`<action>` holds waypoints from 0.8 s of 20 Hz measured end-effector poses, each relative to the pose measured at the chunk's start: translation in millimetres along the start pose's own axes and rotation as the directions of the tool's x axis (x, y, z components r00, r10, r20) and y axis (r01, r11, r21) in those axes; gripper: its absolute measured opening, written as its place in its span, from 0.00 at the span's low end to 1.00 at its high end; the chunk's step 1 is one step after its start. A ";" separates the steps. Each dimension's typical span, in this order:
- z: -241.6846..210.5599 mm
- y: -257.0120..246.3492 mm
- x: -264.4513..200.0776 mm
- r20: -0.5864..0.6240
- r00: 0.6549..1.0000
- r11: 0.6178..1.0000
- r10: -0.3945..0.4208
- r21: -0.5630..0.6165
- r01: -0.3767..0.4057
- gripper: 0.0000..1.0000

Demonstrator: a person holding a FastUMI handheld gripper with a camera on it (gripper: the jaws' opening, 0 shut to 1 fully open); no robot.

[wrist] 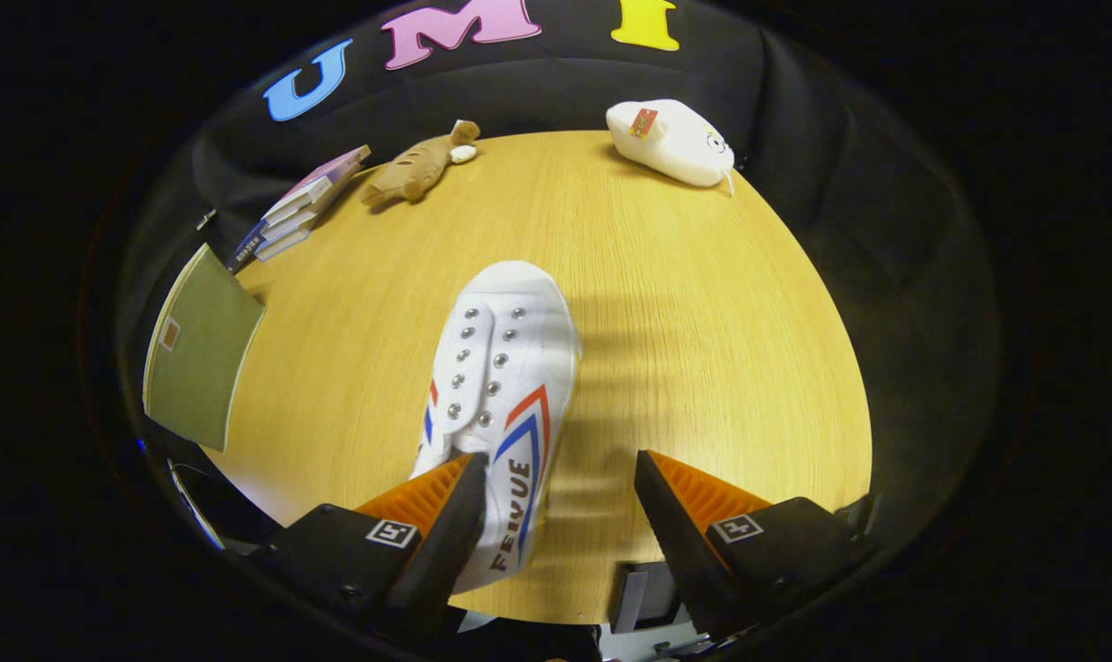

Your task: Open the storage box then place both shoes into the box .Put the left shoe in first, then the right shoe, with the right side of both shoes facing outward in a uniform manner.

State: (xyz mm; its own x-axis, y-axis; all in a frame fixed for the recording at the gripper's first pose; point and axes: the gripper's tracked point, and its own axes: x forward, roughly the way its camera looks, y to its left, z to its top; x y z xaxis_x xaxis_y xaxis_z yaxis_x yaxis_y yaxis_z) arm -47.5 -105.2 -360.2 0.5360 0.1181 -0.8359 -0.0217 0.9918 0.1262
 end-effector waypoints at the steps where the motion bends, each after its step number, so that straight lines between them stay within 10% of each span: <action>1: 2.8 4.9 2.7 0.009 1.000 1.000 0.026 0.012 -0.026 0.99; 4: 5.5 15.9 5.0 0.020 0.996 0.996 0.085 0.024 -0.085 0.86; 7: 4.4 21.7 3.3 0.013 0.994 0.993 0.104 0.058 -0.105 0.49; 12: 7.3 18.0 6.6 -0.003 0.997 0.978 0.073 0.196 -0.071 0.14; 16: 15.1 22.7 -3.1 0.021 0.998 0.973 0.058 0.225 -0.062 0.07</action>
State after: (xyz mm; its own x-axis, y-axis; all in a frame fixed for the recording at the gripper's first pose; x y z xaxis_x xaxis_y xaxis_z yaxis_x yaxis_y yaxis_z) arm -36.9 -83.8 -346.7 0.5513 0.1748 -0.8158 0.1354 0.9461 0.2942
